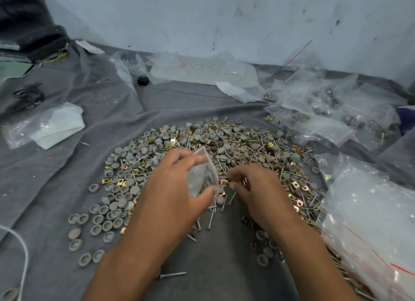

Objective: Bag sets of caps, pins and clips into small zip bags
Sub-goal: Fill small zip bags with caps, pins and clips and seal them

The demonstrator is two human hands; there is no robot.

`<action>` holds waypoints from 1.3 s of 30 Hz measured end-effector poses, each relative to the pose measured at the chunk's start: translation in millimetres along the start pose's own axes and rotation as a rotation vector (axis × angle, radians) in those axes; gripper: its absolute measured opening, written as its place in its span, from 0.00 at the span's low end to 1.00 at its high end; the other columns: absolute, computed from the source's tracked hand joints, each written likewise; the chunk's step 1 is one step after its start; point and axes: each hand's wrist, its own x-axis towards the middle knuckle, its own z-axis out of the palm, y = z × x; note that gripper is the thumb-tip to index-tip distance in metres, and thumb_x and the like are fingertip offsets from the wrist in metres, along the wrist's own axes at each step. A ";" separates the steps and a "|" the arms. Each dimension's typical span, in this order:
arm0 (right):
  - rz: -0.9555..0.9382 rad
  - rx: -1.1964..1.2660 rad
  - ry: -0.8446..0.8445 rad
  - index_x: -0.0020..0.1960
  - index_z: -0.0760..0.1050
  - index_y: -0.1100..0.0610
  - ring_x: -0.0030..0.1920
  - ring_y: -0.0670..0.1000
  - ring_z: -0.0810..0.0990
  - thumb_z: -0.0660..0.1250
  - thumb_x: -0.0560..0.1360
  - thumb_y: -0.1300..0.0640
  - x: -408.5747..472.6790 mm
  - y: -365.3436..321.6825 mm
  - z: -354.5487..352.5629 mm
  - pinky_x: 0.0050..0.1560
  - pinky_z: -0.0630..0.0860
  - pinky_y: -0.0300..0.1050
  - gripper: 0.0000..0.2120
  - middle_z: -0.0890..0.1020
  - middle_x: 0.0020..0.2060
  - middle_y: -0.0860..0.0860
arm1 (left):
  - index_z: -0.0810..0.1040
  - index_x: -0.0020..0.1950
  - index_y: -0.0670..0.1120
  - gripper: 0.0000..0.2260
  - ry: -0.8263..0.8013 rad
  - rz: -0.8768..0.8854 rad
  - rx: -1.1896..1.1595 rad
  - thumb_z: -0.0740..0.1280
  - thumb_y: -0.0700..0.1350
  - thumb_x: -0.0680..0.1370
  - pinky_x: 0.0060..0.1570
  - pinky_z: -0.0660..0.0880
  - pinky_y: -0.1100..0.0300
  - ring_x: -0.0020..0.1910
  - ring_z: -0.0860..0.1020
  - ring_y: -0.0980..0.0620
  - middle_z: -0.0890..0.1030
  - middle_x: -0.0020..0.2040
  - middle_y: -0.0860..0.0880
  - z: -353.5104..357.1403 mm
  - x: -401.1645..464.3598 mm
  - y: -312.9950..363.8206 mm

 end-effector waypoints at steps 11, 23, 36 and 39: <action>-0.130 -0.128 0.056 0.56 0.82 0.46 0.51 0.46 0.75 0.65 0.81 0.49 5.1 0.7 10.9 0.44 0.74 0.44 0.08 0.77 0.48 0.42 | 0.77 0.66 0.57 0.26 0.002 -0.011 0.006 0.69 0.60 0.68 0.45 0.65 0.74 0.52 0.69 0.72 0.70 0.52 0.66 -1.5 -0.5 1.1; -0.302 0.611 0.302 0.48 0.77 0.50 0.37 0.49 0.80 0.68 0.77 0.55 -21.2 -42.6 -18.7 0.36 0.76 0.39 0.01 0.81 0.39 0.45 | 0.80 0.62 0.56 0.20 0.002 -0.001 -0.024 0.69 0.58 0.71 0.47 0.70 0.70 0.52 0.73 0.67 0.73 0.51 0.64 1.1 -1.1 4.5; -0.458 0.184 0.479 0.48 0.84 0.57 0.52 0.48 0.79 0.74 0.75 0.55 -17.8 -29.8 -19.6 0.54 0.75 0.40 0.05 0.81 0.49 0.48 | 0.84 0.56 0.55 0.13 0.048 0.042 -0.119 0.66 0.58 0.76 0.42 0.71 0.73 0.41 0.78 0.62 0.79 0.50 0.66 -4.0 -0.3 8.1; -0.469 0.147 0.493 0.48 0.84 0.57 0.52 0.49 0.78 0.73 0.76 0.55 -17.7 -29.4 -18.6 0.53 0.74 0.40 0.06 0.80 0.49 0.48 | 0.83 0.55 0.57 0.16 0.043 0.043 -0.107 0.63 0.64 0.76 0.42 0.72 0.71 0.40 0.78 0.63 0.78 0.50 0.66 -3.8 -0.8 9.1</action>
